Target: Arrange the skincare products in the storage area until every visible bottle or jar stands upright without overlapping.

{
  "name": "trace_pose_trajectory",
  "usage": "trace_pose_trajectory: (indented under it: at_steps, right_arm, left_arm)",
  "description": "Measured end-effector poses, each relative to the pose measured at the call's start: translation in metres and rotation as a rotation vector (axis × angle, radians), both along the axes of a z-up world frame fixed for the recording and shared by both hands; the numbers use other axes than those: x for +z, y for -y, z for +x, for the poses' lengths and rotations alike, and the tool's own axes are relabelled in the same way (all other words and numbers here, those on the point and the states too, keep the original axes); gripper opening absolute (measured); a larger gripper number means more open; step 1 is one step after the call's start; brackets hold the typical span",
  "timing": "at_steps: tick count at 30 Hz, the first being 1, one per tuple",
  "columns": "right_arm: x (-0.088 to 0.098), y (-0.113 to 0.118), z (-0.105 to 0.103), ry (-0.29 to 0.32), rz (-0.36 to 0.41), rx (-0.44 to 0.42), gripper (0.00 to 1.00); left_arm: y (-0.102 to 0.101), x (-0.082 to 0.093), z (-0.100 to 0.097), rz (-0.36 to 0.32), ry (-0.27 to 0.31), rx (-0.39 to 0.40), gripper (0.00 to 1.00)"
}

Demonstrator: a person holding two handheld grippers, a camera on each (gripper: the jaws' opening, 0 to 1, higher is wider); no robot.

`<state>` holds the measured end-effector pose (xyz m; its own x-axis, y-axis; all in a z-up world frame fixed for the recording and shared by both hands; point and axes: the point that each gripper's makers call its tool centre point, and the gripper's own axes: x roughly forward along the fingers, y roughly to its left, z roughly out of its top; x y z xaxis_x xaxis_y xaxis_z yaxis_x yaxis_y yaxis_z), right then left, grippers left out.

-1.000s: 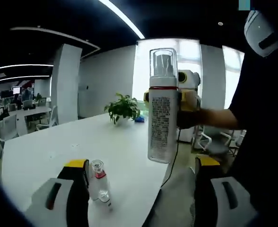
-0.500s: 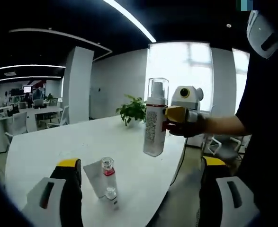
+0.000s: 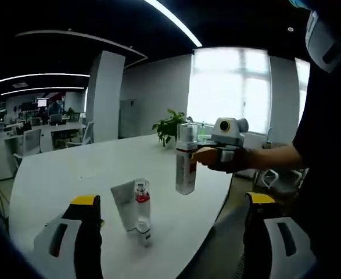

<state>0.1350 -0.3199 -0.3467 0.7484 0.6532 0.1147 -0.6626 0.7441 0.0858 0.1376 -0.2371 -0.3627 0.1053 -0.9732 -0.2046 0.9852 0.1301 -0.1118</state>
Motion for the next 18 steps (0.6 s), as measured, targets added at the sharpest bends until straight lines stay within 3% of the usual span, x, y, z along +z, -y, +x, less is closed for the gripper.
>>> trace_pose_trajectory:
  at_steps: [8, 18]
  right_arm:
    - [-0.038, 0.004, 0.015, -0.02, 0.004, -0.001, 0.09]
    - [-0.087, 0.014, 0.026, -0.001, -0.009, -0.006, 0.09]
  left_arm:
    - [-0.003, -0.014, 0.014, -0.011, 0.001, 0.047, 0.96]
    - [-0.007, -0.04, 0.015, -0.006, 0.003, 0.08, 0.95]
